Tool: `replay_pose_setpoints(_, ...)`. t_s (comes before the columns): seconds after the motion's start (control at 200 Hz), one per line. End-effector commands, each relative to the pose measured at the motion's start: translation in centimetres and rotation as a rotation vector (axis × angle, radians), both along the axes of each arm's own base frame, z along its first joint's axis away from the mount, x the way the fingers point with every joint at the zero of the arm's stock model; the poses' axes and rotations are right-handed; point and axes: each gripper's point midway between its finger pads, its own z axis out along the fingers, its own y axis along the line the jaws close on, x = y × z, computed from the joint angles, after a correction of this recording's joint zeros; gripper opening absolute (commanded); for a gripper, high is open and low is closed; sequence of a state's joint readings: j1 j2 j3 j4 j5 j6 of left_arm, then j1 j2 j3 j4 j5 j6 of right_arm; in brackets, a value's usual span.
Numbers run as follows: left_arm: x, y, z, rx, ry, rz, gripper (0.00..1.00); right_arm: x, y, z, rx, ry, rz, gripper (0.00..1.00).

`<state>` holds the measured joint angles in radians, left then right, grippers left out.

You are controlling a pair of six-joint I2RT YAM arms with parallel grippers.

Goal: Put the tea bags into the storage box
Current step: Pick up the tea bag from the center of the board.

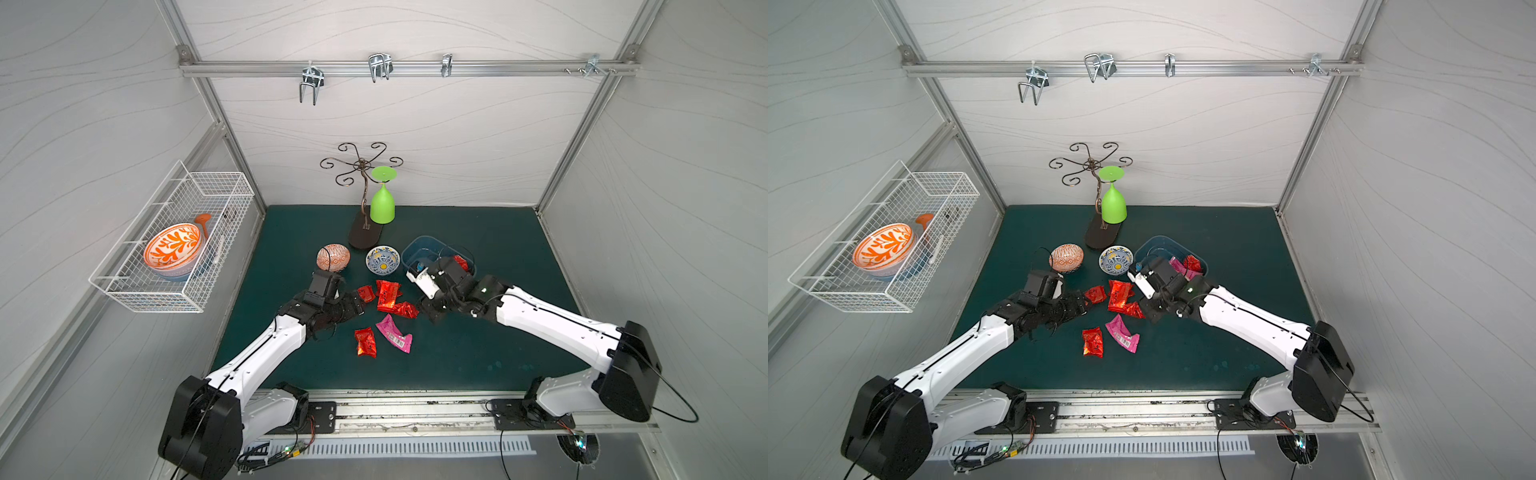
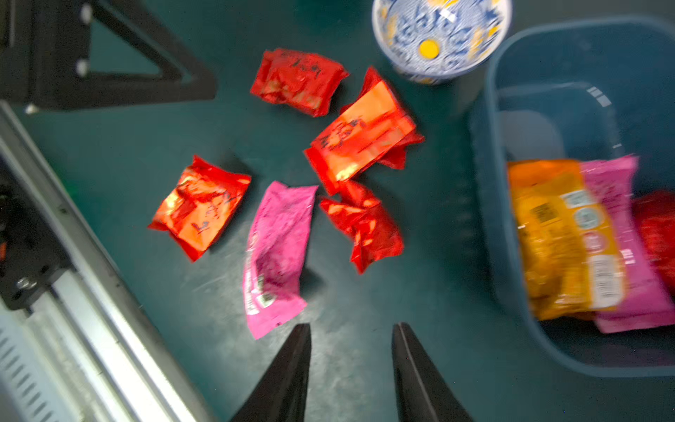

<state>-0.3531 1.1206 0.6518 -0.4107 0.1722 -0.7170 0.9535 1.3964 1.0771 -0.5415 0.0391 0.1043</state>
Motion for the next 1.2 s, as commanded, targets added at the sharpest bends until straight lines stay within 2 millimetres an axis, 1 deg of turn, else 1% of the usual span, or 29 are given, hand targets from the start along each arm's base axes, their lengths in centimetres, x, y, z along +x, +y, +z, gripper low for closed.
replay_pose_setpoints(0.0, 0.6, 0.0, 0.7, -0.013, -0.035, 0.026, 0.85, -3.4, 1.9, -1.7, 0.055, 0.131, -0.001, 0.42)
replay_pose_setpoints(0.09, 0.6, -0.1, 0.7, -0.02, -0.032, 0.032, 0.85, -5.2, 3.2, -3.3, 0.027, 0.167, 0.049, 0.42)
replay_pose_setpoints(0.165, 0.7, -0.1, 0.8, -0.024, -0.034, 0.035, 0.85, -5.9, 4.1, -4.3, -0.01, 0.173, 0.087, 0.42)
replay_pose_setpoints(0.24, 0.6, 0.0, 0.9, -0.022, -0.039, 0.038, 0.85, -6.0, 5.1, -4.8, -0.041, 0.16, 0.12, 0.42)
replay_pose_setpoints(0.29, 0.6, 0.1, 1.0, -0.018, -0.044, 0.039, 0.85, -5.9, 5.8, -5.0, -0.057, 0.144, 0.14, 0.42)
replay_pose_setpoints(0.395, 0.5, 0.5, 1.3, -0.003, -0.06, 0.041, 0.85, -5.4, 6.7, -6.0, -0.107, 0.127, 0.166, 0.42)
replay_pose_setpoints(0.55, 0.3, 1.1, 1.5, 0.025, -0.079, 0.042, 0.85, -4.4, 7.1, -7.1, -0.166, 0.094, 0.165, 0.42)
replay_pose_setpoints(0.62, 0.2, 1.3, 1.6, 0.036, -0.086, 0.044, 0.85, -4.0, 6.9, -7.8, -0.194, 0.085, 0.158, 0.42)
replay_pose_setpoints(0.845, 0.1, 1.6, 1.5, 0.048, -0.094, 0.046, 0.85, -4.0, 6.1, -9.3, -0.254, 0.092, 0.155, 0.42)
replay_pose_setpoints(0.99, 0.1, 1.5, 1.4, 0.042, -0.091, 0.046, 0.85, -4.4, 6.0, -10.0, -0.262, 0.115, 0.158, 0.21)
replay_pose_setpoints(1.086, 0.1, 1.5, 1.4, 0.041, -0.091, 0.046, 0.85, -4.5, 6.1, -10.1, -0.258, 0.125, 0.162, 0.07)
replay_pose_setpoints(1.176, 0.1, 1.6, 1.4, 0.043, -0.091, 0.048, 0.85, -4.6, 6.1, -10.4, -0.265, 0.129, 0.163, 0.0)
replay_pose_setpoints(1.196, 0.1, 1.6, 1.4, 0.044, -0.091, 0.048, 0.85, -4.6, 6.1, -10.4, -0.266, 0.13, 0.163, 0.0)
